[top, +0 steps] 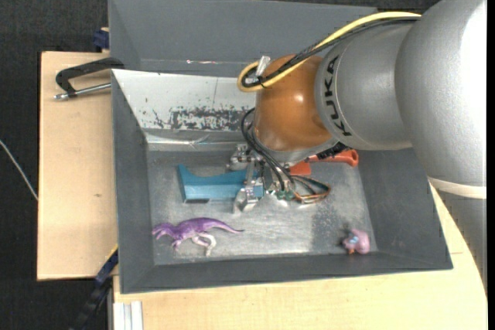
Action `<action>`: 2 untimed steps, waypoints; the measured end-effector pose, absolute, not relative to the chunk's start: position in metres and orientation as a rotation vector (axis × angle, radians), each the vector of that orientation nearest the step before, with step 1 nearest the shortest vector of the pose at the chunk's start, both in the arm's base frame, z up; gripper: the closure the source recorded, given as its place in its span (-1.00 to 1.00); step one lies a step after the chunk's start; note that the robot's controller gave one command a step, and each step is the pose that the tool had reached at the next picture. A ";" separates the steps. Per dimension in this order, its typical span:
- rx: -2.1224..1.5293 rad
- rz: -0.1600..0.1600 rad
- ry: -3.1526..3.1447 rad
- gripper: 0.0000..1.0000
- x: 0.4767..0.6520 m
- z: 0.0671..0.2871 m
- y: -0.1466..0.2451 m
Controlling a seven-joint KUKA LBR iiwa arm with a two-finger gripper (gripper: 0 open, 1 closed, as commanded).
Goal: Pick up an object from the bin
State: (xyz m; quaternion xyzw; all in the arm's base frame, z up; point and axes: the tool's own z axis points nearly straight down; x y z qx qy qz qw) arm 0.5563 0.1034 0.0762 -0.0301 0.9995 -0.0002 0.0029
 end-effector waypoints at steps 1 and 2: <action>-0.093 0.000 3.138 1.00 0.554 0.080 0.103; -0.093 0.001 3.142 1.00 0.553 0.094 0.104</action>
Offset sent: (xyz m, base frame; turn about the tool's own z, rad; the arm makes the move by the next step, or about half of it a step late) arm -0.0002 0.0000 0.0330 0.0000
